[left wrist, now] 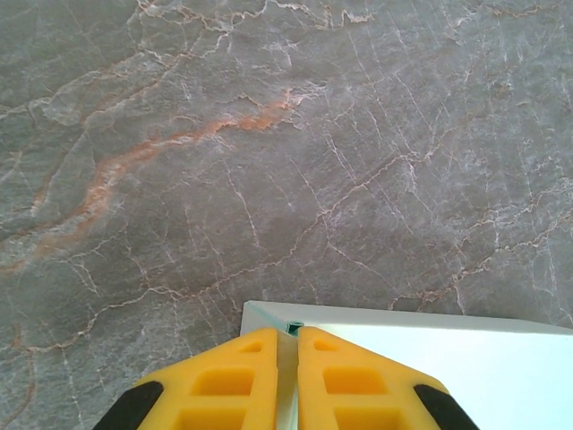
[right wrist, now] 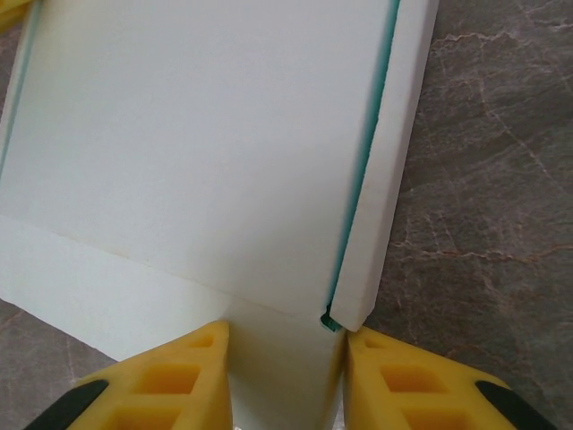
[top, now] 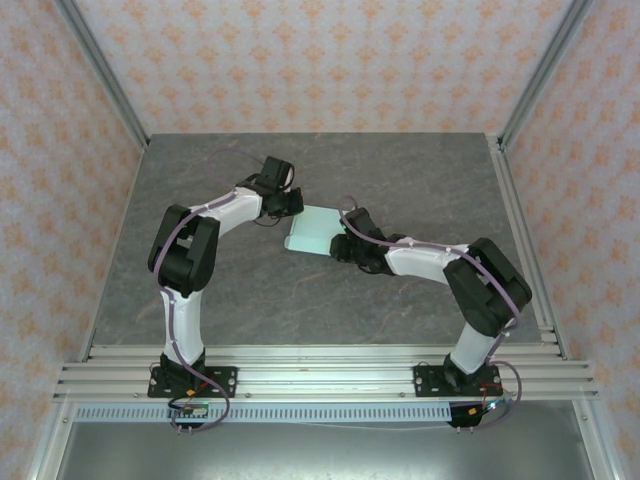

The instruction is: Fold the paper box

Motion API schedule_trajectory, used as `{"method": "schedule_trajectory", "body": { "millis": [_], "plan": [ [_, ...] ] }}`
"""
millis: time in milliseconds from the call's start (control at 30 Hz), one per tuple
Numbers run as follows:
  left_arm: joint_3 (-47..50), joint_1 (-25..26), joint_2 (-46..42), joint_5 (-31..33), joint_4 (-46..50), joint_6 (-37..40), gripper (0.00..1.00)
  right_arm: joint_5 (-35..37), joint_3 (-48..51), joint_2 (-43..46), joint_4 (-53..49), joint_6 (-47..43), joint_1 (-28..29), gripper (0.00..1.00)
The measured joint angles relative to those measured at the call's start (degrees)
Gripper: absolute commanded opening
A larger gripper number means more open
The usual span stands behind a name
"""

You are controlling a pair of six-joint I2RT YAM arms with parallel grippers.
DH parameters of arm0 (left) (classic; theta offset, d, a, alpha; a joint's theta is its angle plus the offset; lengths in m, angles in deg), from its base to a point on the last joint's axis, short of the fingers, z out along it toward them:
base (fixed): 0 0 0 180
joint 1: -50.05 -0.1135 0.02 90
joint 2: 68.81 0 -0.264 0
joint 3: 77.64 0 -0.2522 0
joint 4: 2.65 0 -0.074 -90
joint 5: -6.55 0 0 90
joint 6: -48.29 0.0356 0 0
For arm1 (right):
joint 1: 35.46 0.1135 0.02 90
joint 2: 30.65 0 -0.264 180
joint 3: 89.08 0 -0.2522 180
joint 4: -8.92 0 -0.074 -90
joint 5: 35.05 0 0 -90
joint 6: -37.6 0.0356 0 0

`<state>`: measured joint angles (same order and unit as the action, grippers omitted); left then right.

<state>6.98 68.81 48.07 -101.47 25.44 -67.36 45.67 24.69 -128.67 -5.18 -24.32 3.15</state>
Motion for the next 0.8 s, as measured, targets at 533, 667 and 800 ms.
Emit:
{"method": "schedule_trajectory", "body": {
  "millis": [533,667,800],
  "plan": [
    [-1.51,0.0,0.59,-0.02,2.05,0.15,0.1,2.36,0.0,1.7,-3.56,-1.62,0.63,0.35],
    [-1.81,0.0,0.68,-0.02,2.45,0.15,0.1,2.73,0.42,2.03,-4.07,-1.9,0.63,0.35],
    [-1.92,0.0,0.72,-0.02,2.6,0.17,0.1,2.67,0.42,1.84,-3.98,-2.05,0.63,0.34]
  ]
}}
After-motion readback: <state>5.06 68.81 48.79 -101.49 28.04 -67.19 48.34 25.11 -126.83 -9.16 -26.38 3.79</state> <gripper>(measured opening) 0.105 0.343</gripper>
